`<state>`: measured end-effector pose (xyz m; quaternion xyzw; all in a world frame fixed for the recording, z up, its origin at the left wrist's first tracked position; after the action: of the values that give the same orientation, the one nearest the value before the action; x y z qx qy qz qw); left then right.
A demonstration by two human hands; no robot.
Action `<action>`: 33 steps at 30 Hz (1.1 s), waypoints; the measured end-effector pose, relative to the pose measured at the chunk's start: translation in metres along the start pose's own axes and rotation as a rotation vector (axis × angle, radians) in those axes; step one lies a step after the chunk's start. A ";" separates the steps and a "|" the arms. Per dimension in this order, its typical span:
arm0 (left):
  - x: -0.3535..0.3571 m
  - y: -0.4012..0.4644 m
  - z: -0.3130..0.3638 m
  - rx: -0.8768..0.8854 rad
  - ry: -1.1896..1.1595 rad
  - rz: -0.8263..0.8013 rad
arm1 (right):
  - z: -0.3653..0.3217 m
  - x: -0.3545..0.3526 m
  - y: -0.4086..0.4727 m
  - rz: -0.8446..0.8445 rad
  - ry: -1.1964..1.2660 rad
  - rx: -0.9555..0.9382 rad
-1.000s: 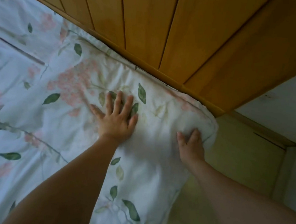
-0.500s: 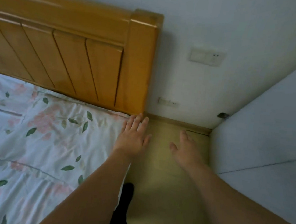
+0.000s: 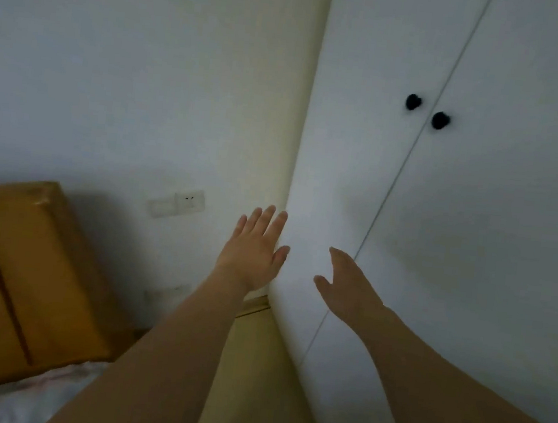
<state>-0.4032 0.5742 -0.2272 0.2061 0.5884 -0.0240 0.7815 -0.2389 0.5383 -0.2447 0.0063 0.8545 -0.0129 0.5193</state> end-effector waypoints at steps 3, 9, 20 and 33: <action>-0.023 0.053 0.033 0.125 -0.013 0.047 | 0.009 -0.051 0.016 0.104 0.028 0.076; -0.081 0.127 0.089 0.348 -0.125 0.137 | 0.004 -0.139 0.038 0.324 0.165 0.185; -0.155 0.230 0.151 0.531 -0.114 -0.038 | 0.001 -0.208 0.069 0.386 0.246 0.294; -0.131 0.248 0.169 0.482 -0.077 0.017 | 0.030 -0.174 0.081 0.389 0.405 0.379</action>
<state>-0.2201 0.7143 0.0052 0.3907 0.5335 -0.1652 0.7318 -0.1305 0.6191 -0.1050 0.2677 0.9056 -0.0707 0.3212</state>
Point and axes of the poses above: each hand's wrist, its own y-axis towards the middle knuckle, its own x-axis out of the palm, z = x × y, the point moved 8 cm from there along y, towards the middle knuckle, and after that the axes turned 6 degrees about z, right-handed, at the moved point
